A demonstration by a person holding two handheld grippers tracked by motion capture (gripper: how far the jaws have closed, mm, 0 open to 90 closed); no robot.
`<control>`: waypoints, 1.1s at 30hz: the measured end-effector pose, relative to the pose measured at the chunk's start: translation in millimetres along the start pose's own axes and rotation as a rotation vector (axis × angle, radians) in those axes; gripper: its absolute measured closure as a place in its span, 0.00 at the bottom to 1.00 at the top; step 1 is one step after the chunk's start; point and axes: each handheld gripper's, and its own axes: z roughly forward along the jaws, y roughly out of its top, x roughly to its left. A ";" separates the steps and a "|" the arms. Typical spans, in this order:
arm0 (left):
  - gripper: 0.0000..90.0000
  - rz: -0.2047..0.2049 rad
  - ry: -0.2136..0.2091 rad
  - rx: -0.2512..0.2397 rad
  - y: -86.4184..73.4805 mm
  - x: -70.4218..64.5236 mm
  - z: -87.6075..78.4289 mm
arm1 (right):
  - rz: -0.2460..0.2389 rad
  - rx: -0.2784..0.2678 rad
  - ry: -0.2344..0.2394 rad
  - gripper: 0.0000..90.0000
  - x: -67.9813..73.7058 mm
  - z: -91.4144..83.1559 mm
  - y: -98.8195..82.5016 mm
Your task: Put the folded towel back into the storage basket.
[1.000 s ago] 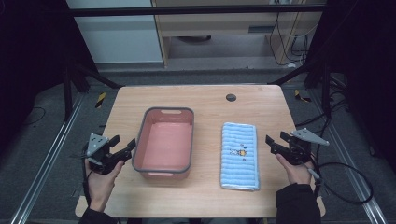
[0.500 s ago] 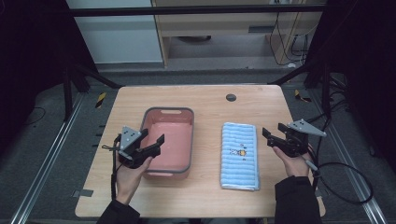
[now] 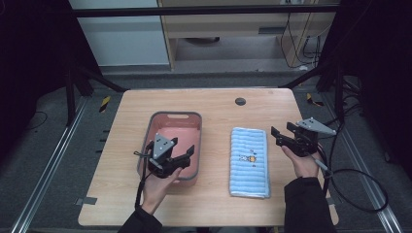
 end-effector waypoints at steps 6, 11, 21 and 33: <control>0.39 0.014 -0.034 0.014 -2.0 -17.7 10.1 | -0.010 0.016 0.001 0.41 0.3 7.4 1.2; 0.39 0.022 -0.065 0.021 -2.5 -32.6 17.0 | -0.017 0.019 -0.001 0.42 0.5 12.2 4.7; 0.39 0.041 -0.100 0.065 -9.8 -55.5 31.6 | -0.015 0.037 0.003 0.43 -0.3 20.5 7.6; 0.39 0.057 -0.144 0.134 -30.2 -78.1 51.1 | -0.025 0.083 0.012 0.44 -4.6 42.3 0.8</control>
